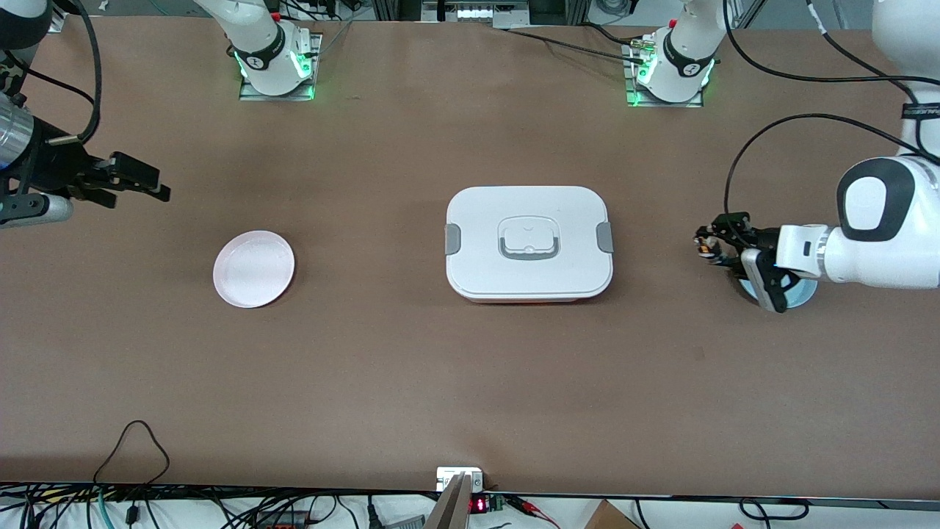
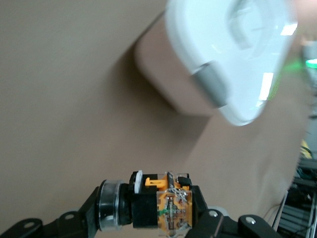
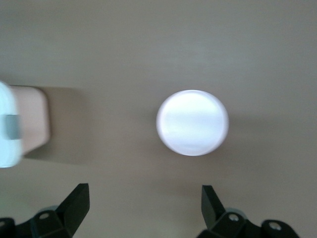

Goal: Transfer orange switch to right arm and place
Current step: 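Carry the switch over the white box while the right gripper approaches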

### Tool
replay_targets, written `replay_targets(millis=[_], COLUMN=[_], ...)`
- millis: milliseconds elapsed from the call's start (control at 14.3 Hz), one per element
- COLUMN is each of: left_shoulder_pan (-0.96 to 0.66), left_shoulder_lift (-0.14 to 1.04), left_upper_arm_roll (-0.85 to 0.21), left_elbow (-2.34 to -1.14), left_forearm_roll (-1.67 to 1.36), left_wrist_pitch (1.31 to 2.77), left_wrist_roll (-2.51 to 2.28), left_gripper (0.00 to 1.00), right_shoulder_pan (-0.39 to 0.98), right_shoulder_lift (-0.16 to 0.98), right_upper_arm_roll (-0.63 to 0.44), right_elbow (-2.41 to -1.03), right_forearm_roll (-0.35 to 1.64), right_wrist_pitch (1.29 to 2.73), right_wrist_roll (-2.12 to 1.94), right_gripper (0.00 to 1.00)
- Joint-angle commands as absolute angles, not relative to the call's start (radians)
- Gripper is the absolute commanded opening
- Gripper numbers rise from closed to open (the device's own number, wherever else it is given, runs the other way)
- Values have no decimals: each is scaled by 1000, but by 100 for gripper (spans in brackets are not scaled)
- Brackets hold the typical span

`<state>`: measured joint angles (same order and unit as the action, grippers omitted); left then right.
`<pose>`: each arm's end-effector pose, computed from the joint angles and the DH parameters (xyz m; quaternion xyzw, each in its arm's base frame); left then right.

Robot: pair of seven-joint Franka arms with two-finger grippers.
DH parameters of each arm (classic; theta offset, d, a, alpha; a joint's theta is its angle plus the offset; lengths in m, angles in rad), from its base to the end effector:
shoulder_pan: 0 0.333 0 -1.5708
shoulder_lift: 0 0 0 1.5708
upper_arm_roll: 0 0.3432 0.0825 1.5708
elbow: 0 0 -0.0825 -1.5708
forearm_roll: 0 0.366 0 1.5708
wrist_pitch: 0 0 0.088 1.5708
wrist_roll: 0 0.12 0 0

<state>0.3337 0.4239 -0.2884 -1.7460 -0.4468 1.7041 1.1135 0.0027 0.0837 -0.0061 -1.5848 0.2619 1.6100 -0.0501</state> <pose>0.5974 -0.0031 0.3502 0.8443 -0.4108 -0.0376 0.3419 0.5645 0.0284 0.5935 -0.9910 -0.0142 0.0255 0.1307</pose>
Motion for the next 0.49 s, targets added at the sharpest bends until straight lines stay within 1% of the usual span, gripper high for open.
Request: replay_targets(millis=[0, 140, 279, 419], left_shoulder_pan=[338, 318, 310, 293], left_shoulder_lift=[468, 483, 483, 491], left_upper_arm_roll=[-337, -365, -402, -454], left_elbow=[-1736, -1736, -1736, -1736], left_forearm_roll=[-649, -792, -938, -1078], left_wrist_pitch=[1690, 1690, 1690, 1713], left_wrist_roll=[1418, 1590, 1719, 1842], left_gripper=[4, 4, 4, 4], right_shoulder_pan=[-12, -24, -34, -26], right_shoulder_lift=[109, 133, 135, 135], right_upper_arm_roll=[-3, -5, -6, -5], right_elbow=[-1572, -1594, -1664, -1693], right_forearm_roll=[420, 628, 832, 935], right_wrist_pitch=[1601, 1605, 1606, 1608], right_wrist_roll=[-41, -41, -43, -41], right_gripper=[100, 100, 100, 100])
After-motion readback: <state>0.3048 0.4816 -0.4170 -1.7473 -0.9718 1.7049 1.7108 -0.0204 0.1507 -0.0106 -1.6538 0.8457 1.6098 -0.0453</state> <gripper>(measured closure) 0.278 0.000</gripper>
